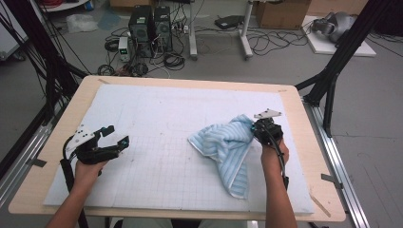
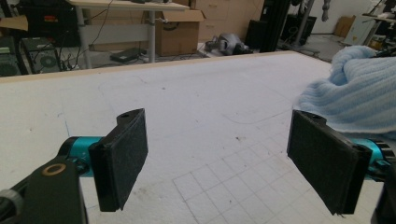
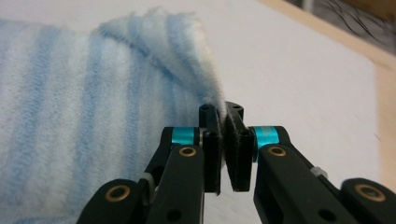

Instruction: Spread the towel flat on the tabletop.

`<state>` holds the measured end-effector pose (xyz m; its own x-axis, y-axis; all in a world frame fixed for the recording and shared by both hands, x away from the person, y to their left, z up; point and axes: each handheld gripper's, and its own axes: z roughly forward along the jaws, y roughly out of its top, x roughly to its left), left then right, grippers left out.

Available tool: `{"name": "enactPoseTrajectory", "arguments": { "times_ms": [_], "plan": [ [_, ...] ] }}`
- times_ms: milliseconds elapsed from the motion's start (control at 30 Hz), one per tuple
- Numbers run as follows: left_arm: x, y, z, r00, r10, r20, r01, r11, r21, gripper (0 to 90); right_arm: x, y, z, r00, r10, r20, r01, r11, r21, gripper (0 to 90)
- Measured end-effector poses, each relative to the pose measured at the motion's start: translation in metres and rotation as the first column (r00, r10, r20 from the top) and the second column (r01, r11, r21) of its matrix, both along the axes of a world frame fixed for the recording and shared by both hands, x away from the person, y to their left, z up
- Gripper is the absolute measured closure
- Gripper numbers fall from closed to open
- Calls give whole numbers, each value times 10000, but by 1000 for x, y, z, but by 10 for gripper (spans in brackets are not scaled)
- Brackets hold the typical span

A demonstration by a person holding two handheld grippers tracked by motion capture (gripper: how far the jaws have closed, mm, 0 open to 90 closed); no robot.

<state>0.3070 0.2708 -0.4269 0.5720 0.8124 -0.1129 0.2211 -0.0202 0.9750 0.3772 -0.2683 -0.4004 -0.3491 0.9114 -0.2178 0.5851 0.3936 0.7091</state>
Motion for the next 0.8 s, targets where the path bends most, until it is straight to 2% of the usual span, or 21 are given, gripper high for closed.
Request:
{"name": "enactPoseTrajectory", "arguments": {
  "times_ms": [33, 67, 100, 167, 233, 300, 333, 400, 433, 467, 500, 533, 567, 633, 700, 767, 800],
  "plan": [
    [0, 0, 0, 10000, 0, 4, 0, 10000, 8, 208, 1, -6, -3, 9996, -273, -116, 274, 9996, 28, 858],
    [0, 1, 0, 10000, 0, 9, 0, 10000, 3, 208, 1, -13, -7, 9982, -502, -317, 516, 9977, 435, 745],
    [0, 1, 0, 10000, 16, -14, -16, 10000, -6, 208, 1, -13, -7, 9982, -502, -317, 516, 9977, 435, 745],
    [1, 1, 0, 10000, 31, -27, -31, 10000, -27, 209, -2, -11, -4, 9995, -208, -219, 227, 9957, 899, 595],
    [1, 2, 0, 10000, 52, -22, -52, 10000, -17, 209, -9, -4, 4, 9995, 147, 279, -181, 9919, 1259, 471],
    [0, 1, 0, 10000, 34, -9, -34, 10000, -6, 209, -18, 4, 14, 9930, 778, 889, -935, 9774, 1894, 433],
    [0, 1, 0, 10000, 8, 19, -8, 10000, -3, 210, -23, 10, 19, 9861, 1189, 1164, -1404, 9701, 1980, 407],
    [0, 0, 0, 10000, -25, 3, 25, 10000, -10, 210, -31, 22, 23, 9636, 2340, 1291, -2594, 9355, 2400, 384],
    [0, 0, 0, 10000, -17, 19, 17, 10000, -2, 211, -37, 36, 22, 9383, 3305, 1018, -3455, 9085, 2352, 340],
    [0, -1, 0, 10000, -21, 1, 21, 10000, -16, 211, -37, 36, 22, 9383, 3305, 1018, -3455, 9085, 2352, 340],
    [1, -1, 0, 10000, -48, -19, 48, 10000, -29, 211, -36, 48, 15, 9169, 3965, 452, -3960, 8899, 2263, 304],
    [1, -1, 0, 10000, -91, -4, 91, 10000, 13, 211, -36, 48, 15, 9169, 3965, 452, -3960, 8899, 2263, 304],
    [1, -1, 1, 10000, -88, 0, 88, 10000, 18, 211, -33, 57, 5, 9118, 4105, -119, -3991, 8925, 2101, 300],
    [1, -1, 1, 10000, -50, 27, 50, 10000, 2, 212, -27, 62, -8, 9099, 4103, -610, -3910, 8975, 2041, 283],
    [1, 0, 1, 10000, -9, 5, 9, 10000, -46, 212, -21, 66, -21, 9081, 4048, -1069, -3754, 9003, 2203, 284],
    [1, 2, 0, 10000, 21, 1, -21, 10000, -21, 212, -15, 68, -29, 9073, 4036, -1180, -3633, 8936, 2635, 320],
    [2, 2, 0, 10000, 62, -15, -62, 10000, -56, 212, -15, 68, -29, 9073, 4036, -1180, -3633, 8936, 2635, 320]
  ]
}}
